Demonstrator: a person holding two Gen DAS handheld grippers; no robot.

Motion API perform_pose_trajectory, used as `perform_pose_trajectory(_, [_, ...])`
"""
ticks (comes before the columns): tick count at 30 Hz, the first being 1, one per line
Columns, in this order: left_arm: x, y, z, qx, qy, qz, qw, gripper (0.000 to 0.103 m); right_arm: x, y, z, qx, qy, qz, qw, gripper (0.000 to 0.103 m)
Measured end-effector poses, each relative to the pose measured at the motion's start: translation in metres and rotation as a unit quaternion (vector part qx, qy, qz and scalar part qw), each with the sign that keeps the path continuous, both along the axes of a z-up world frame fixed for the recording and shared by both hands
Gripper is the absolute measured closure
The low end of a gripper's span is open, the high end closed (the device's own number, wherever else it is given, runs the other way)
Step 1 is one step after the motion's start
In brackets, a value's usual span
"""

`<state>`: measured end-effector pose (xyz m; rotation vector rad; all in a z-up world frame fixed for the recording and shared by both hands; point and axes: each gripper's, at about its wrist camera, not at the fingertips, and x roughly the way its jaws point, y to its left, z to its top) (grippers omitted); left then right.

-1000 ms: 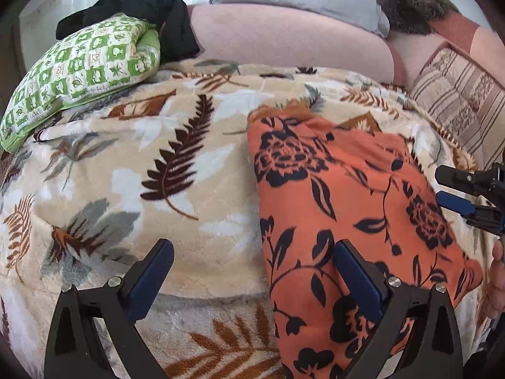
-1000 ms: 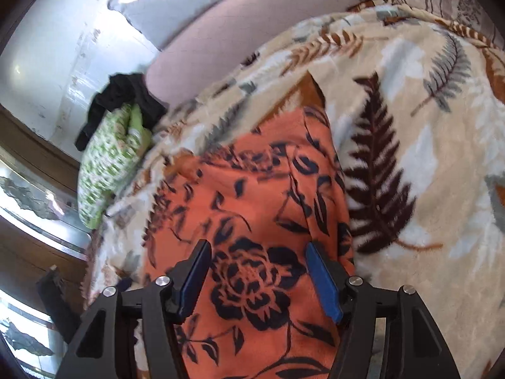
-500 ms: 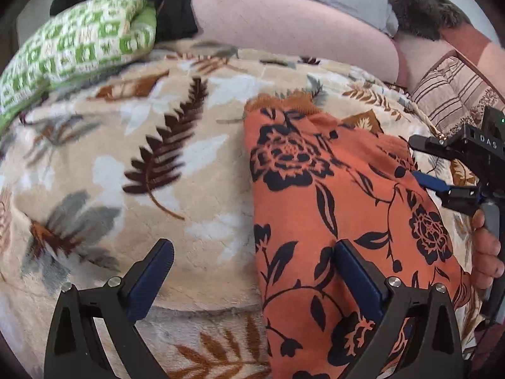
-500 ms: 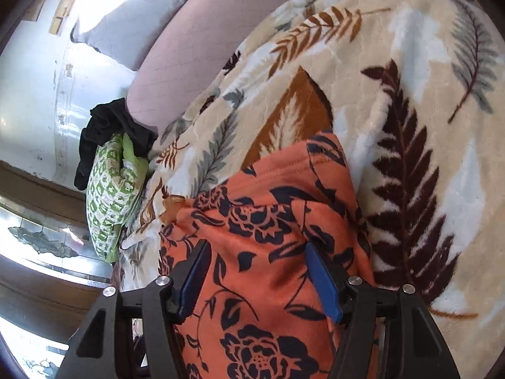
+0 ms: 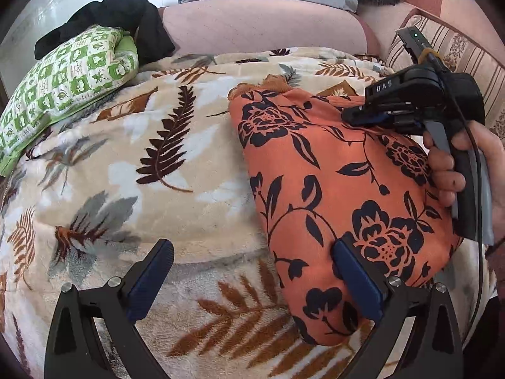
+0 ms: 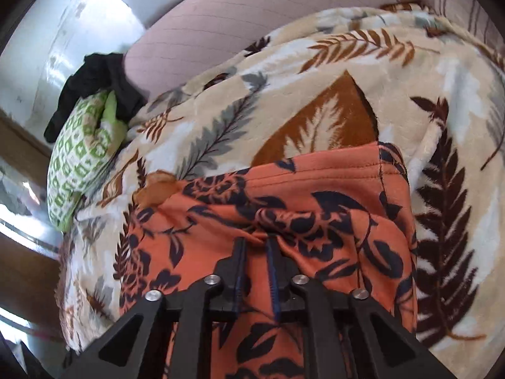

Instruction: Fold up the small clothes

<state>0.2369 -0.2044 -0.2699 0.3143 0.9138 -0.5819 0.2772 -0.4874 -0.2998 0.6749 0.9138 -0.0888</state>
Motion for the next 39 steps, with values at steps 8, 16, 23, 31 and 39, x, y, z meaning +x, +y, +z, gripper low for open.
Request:
perform_pose_trajectory(8, [-0.004, 0.004, 0.003, -0.012, 0.009, -0.003, 0.9999, 0.002, 0.017, 0.038, 0.037, 0.016, -0.051, 0.084, 0.995, 0.091])
perform_pose_trajectory(16, [-0.002, 0.01, -0.002, -0.021, 0.022, -0.01, 0.9995, 0.001, 0.117, 0.077, 0.001, 0.001, 0.033, 0.124, 0.992, 0.09])
perform_pose_trajectory(23, [-0.001, 0.013, 0.005, -0.035, 0.02, -0.007, 0.9991, 0.002, 0.117, 0.06, 0.022, 0.0, 0.01, 0.079, 0.997, 0.09])
perform_pose_trajectory(31, [-0.011, 0.009, 0.01, -0.017, 0.003, 0.003, 0.9998, 0.002, 0.006, 0.058, 0.059, -0.076, 0.002, 0.099, 0.992, 0.09])
perform_pose_trajectory(39, [-0.016, -0.004, 0.0, -0.006, -0.001, 0.007, 1.0, 0.002, -0.071, 0.058, 0.025, -0.153, 0.06, 0.056, 0.985, 0.089])
